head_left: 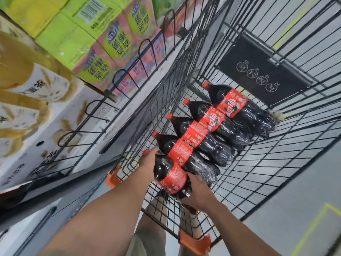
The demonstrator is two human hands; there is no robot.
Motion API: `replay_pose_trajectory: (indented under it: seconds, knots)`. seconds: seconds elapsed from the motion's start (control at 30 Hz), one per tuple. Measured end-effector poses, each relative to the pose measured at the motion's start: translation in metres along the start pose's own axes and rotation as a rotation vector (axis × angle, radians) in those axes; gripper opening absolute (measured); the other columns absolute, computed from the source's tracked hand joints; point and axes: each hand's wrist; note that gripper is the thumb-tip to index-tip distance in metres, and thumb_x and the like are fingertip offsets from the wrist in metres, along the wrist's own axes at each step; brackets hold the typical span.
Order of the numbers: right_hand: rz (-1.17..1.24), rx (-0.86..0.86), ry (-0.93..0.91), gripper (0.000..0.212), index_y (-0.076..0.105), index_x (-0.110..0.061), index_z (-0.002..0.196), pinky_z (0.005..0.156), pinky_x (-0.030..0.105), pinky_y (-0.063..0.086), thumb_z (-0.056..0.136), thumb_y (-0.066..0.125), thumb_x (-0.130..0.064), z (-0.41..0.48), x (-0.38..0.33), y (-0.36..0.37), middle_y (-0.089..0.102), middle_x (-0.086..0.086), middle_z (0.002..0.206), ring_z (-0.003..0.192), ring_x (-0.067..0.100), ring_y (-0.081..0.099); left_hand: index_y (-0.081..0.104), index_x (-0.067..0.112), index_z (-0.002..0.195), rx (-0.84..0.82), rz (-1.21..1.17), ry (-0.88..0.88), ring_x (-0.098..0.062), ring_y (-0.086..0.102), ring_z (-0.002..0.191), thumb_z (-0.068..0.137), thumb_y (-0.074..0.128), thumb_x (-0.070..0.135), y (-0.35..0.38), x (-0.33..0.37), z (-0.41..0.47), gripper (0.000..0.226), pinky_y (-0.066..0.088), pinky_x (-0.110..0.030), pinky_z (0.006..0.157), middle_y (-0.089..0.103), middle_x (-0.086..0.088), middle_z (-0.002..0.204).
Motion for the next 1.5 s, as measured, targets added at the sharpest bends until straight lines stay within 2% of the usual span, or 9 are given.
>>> replay_pose_trajectory:
  seconds: [0.13, 0.33, 0.47, 0.77, 0.97, 1.03, 1.17, 1.33, 1.5]
  knots:
    - [0.005, 0.028, 0.012, 0.114, 0.028, -0.023, 0.155, 0.116, 0.047, 0.04, 0.063, 0.094, -0.039, 0.006, -0.002, 0.0, 0.041, 0.004, 0.144, 0.134, 0.028, 0.044, 0.064, 0.022, 0.097, -0.003, 0.059, 0.12, -0.036, 0.075, 0.087, 0.088, 0.078, 0.038, 0.007, 0.013, -0.054, 0.023, 0.062, -0.055, 0.086, 0.075, -0.016, 0.101]
    - [0.067, 0.034, 0.021, 0.127, 0.019, -0.022, 0.159, 0.113, 0.048, 0.043, 0.06, 0.096, -0.038, 0.004, 0.001, 0.003, 0.044, 0.007, 0.146, 0.135, 0.029, 0.047, 0.066, 0.017, 0.099, -0.009, 0.088, 0.195, -0.032, 0.075, 0.087, 0.082, 0.078, 0.025, 0.005, 0.011, -0.078, 0.022, 0.064, -0.048, 0.08, 0.075, -0.015, 0.099]
    - [0.071, 0.022, -0.007, 0.137, 0.009, -0.022, 0.161, 0.113, 0.05, 0.043, 0.058, 0.095, -0.045, 0.001, -0.001, 0.0, 0.041, 0.005, 0.152, 0.138, 0.027, 0.045, 0.071, 0.013, 0.095, -0.02, 0.076, 0.282, -0.023, 0.076, 0.074, 0.083, 0.08, 0.024, -0.005, 0.011, -0.091, 0.018, 0.058, -0.033, 0.064, 0.078, -0.011, 0.089]
    - [-0.072, 0.075, -0.151, 0.133, 0.018, -0.027, 0.156, 0.111, 0.053, 0.044, 0.052, 0.096, -0.054, -0.032, -0.017, -0.036, 0.048, -0.002, 0.147, 0.135, 0.024, 0.047, 0.081, 0.016, 0.085, -0.018, 0.048, 0.517, -0.029, 0.077, 0.085, 0.076, 0.083, 0.027, -0.027, 0.032, -0.159, 0.015, 0.063, -0.049, 0.084, 0.079, -0.008, 0.085]
    - [-0.097, 0.229, -0.253, 0.138, 0.009, -0.043, 0.157, 0.103, 0.047, 0.052, 0.046, 0.086, -0.072, -0.073, -0.029, -0.083, 0.053, -0.008, 0.142, 0.129, 0.019, 0.054, 0.082, 0.027, 0.073, -0.059, -0.068, 0.611, -0.027, 0.077, 0.088, 0.084, 0.08, 0.02, -0.034, 0.048, -0.235, 0.013, 0.063, -0.046, 0.085, 0.081, -0.003, 0.085]
    - [-0.097, 0.307, -0.306, 0.138, 0.007, -0.044, 0.155, 0.096, 0.044, 0.055, 0.044, 0.082, -0.078, -0.093, -0.034, -0.105, 0.057, -0.007, 0.134, 0.123, 0.02, 0.059, 0.083, 0.023, 0.078, -0.083, -0.099, 0.655, -0.028, 0.077, 0.091, 0.084, 0.08, 0.02, -0.034, 0.055, -0.262, 0.008, 0.062, -0.05, 0.09, 0.081, -0.005, 0.089]
    - [-0.122, 0.422, -0.448, 0.147, -0.002, -0.033, 0.162, 0.107, 0.04, 0.046, 0.047, 0.074, -0.087, -0.141, -0.044, -0.155, 0.048, -0.006, 0.149, 0.136, 0.017, 0.049, 0.082, 0.012, 0.089, -0.177, -0.156, 0.762, -0.031, 0.076, 0.098, 0.086, 0.079, 0.016, -0.03, 0.07, -0.321, 0.006, 0.061, -0.048, 0.091, 0.081, -0.009, 0.095]
    - [-0.164, 0.537, -0.67, 0.125, 0.01, -0.041, 0.157, 0.114, 0.034, 0.041, 0.058, 0.068, -0.091, -0.192, -0.048, -0.207, 0.045, -0.018, 0.145, 0.131, 0.004, 0.048, 0.08, 0.007, 0.089, -0.279, -0.218, 0.883, -0.019, 0.077, 0.084, 0.088, 0.076, 0.012, -0.025, 0.082, -0.388, 0.006, 0.058, -0.026, 0.064, 0.081, -0.007, 0.092]
    - [-0.195, 0.624, -0.787, 0.105, 0.029, -0.047, 0.147, 0.106, 0.03, 0.048, 0.061, 0.077, -0.085, -0.23, -0.053, -0.254, 0.049, -0.031, 0.132, 0.121, -0.005, 0.053, 0.08, 0.017, 0.075, -0.333, -0.286, 0.969, -0.023, 0.076, 0.089, 0.09, 0.074, 0.012, -0.019, 0.09, -0.43, 0.017, 0.057, -0.034, 0.076, 0.08, -0.008, 0.092]
Point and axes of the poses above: each hand's wrist, its own z-axis towards the middle knuckle, its own y-axis out of the palm, x = y × z
